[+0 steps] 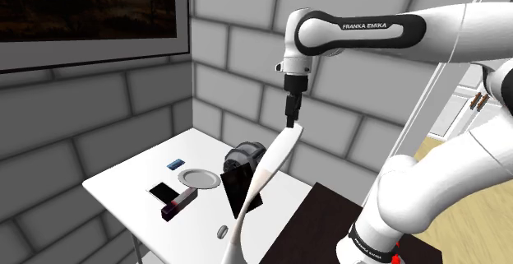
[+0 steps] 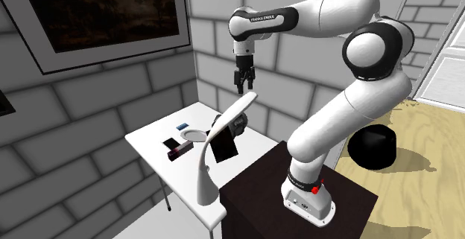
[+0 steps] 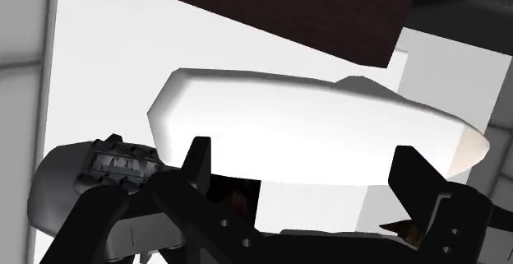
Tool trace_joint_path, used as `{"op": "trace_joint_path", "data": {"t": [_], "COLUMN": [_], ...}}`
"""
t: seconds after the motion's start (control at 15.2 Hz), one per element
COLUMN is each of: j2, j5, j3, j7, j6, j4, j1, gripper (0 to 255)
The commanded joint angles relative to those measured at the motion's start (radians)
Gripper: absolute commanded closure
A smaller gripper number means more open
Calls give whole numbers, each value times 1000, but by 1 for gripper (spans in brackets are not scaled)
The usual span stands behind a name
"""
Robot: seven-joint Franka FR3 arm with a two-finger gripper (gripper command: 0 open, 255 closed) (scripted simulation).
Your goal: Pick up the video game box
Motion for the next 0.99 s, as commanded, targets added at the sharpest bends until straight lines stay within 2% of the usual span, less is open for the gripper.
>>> {"op": "trace_joint_path", "data": {"t": [0.0,0.53,0.92], "j2": [76,424,688], "j5": [2,42,87], "j3": [-23,-99,-80], "j7": [-75,-344,-526], "j6": [28,108,120], "j4": [22,176,341], "j1": [12,86,91], "gripper": [0,0,0]}}
